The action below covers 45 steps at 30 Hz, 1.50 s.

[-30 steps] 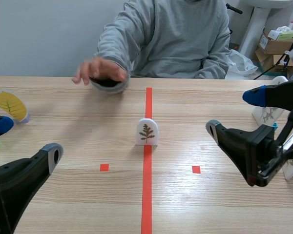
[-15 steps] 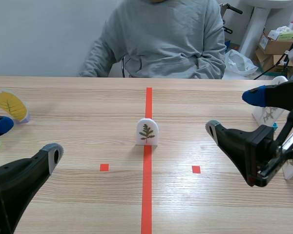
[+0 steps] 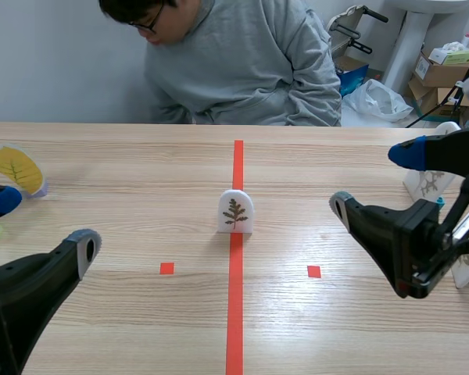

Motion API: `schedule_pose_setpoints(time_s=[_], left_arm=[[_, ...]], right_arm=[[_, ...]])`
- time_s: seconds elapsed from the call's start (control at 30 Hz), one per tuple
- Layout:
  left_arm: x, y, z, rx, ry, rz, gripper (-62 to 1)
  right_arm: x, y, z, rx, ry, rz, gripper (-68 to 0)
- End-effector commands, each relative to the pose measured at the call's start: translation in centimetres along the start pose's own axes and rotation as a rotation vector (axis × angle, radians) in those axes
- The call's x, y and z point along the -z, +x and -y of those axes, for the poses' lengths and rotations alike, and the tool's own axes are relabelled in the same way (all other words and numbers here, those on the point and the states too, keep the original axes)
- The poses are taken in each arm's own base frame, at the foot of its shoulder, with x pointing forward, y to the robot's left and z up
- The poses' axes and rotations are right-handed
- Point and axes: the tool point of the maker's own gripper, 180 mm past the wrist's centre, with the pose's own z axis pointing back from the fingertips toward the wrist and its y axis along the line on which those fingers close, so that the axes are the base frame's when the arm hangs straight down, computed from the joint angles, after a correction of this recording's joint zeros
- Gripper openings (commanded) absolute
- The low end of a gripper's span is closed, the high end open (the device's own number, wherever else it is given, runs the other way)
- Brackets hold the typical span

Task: Do the leaf sorting experiment

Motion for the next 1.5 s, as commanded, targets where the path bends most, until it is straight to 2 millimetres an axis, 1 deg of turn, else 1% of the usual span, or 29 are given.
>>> schedule_pose_setpoints(time_s=[0.0,0.53,0.73,0.83,1.03,1.17,1.3,1.47], left_arm=[[0.0,0.4,-0.1,-0.004,0.002,0.019,-3.7],[0.0,0.4,-0.1,-0.004,0.002,0.019,-3.7],[0.0,0.4,-0.1,-0.004,0.002,0.019,-3.7],[0.0,0.4,-0.1,-0.004,0.002,0.019,-3.7],[0.0,0.4,-0.1,-0.004,0.002,0.019,-3.7],[0.0,0.4,-0.1,-0.005,0.002,0.019,-3.7],[0.0,0.4,-0.1,-0.005,0.002,0.019,-3.7],[0.0,0.4,-0.1,-0.005,0.002,0.019,-3.7]], right_arm=[[-0.1,0.4,0.4,0.003,-0.013,0.021,-15.7],[-0.1,0.4,0.4,0.001,-0.013,0.019,-15.7],[-0.1,0.0,0.5,-0.029,-0.018,-0.006,-15.7],[-0.1,-0.8,0.6,-0.048,-0.022,-0.046,-15.6],[0.0,-2.1,2.4,-0.079,-0.094,-0.121,-15.6],[0.6,-3.1,4.6,-0.112,-0.11,-0.158,-15.7],[2.1,-4.2,6.7,-0.148,-0.057,-0.183,-15.7],[5.3,-5.2,8.3,-0.134,0.02,-0.164,-15.6]])
